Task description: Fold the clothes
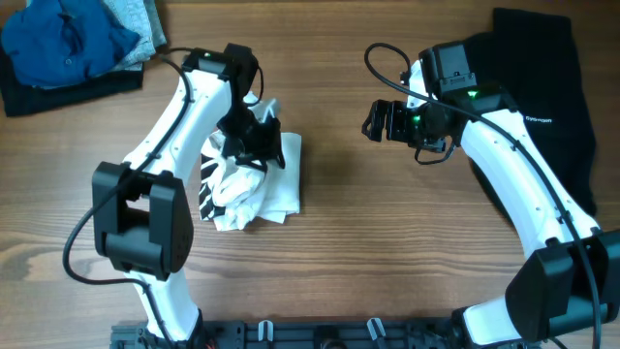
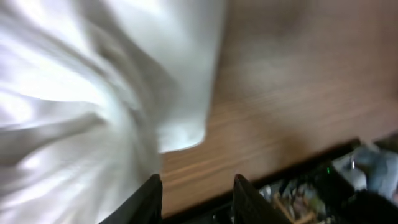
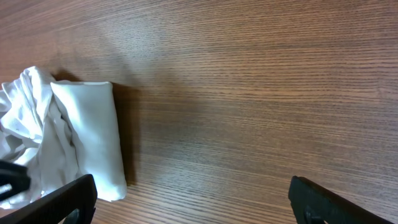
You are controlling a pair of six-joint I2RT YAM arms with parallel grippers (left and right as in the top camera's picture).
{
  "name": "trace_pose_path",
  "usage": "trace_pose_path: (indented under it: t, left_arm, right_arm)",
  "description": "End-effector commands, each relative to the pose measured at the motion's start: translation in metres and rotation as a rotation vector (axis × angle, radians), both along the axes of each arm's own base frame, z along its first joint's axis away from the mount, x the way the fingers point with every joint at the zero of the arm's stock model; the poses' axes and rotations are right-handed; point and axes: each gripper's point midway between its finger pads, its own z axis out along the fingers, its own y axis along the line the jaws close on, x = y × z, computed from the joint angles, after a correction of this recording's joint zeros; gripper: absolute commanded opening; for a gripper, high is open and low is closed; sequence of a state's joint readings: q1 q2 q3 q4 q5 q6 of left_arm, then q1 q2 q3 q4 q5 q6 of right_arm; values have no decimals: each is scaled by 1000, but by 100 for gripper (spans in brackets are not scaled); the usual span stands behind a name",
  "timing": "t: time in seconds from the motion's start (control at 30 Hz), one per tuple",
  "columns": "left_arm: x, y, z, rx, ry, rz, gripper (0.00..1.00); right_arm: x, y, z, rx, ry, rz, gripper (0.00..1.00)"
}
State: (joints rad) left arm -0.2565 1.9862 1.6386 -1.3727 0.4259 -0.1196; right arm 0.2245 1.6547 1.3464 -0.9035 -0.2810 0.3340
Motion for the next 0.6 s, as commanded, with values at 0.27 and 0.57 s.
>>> trace_pose_path:
  t: [0.27, 0.57]
  left_arm:
    - [31, 50, -19, 268, -45, 134, 65]
    - [31, 47, -55, 302, 34, 157, 55]
  right_arm:
    - [0, 4, -1, 6, -5, 27, 100]
    - [0, 4, -1, 5, -2, 27, 100]
